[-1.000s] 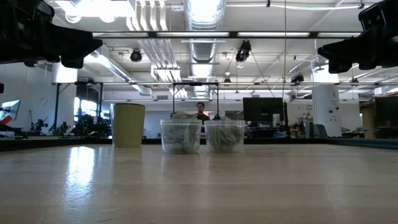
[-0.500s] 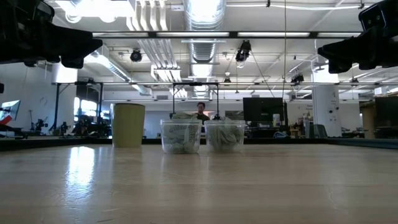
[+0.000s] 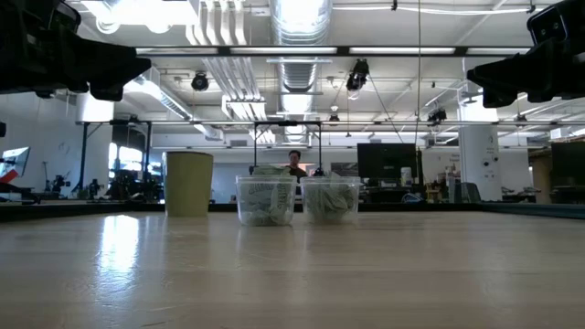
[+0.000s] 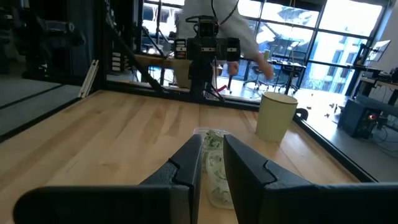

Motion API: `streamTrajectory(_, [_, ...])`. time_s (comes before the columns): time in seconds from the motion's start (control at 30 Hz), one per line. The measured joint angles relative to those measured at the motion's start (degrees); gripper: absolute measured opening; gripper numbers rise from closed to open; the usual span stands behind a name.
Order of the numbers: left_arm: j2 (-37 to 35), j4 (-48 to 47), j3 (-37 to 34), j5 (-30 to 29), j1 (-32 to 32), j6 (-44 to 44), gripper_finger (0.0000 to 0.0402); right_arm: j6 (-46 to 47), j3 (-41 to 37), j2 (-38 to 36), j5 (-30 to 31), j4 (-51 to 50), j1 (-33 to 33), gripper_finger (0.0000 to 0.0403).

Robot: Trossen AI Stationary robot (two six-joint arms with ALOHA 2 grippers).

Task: Pick and place items into bin
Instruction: Return to home position

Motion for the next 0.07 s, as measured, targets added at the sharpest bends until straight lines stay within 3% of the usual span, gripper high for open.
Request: streamTrajectory(0.07, [0.0, 0.0, 0.0, 0.0, 0.0, 0.0, 0.0187, 0.1, 0.0, 0.0, -0.01, 0.01, 0.0, 0.0057])
